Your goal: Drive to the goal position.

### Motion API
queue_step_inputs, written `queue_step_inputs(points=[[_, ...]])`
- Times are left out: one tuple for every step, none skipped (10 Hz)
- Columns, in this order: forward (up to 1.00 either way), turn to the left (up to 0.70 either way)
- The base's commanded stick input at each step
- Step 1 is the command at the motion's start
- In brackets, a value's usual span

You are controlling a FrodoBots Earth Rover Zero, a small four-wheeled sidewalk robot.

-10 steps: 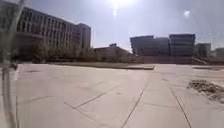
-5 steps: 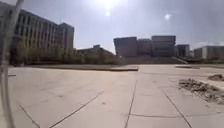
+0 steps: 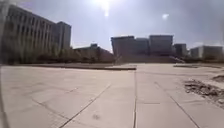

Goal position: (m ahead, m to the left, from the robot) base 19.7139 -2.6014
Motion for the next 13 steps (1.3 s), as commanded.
queue_step_inputs(points=[[0.85,-0.33],[0.85,-0.33],[0.85,-0.33],[0.85,-0.24],[0.85,-0.11],[0.85,-0.01],[0.85,0.00],[0.85,0.00],[0.85,0.00],[0.85,-0.03],[0.85,-0.13],[0.85,-0.28],[0.85,-0.32]])
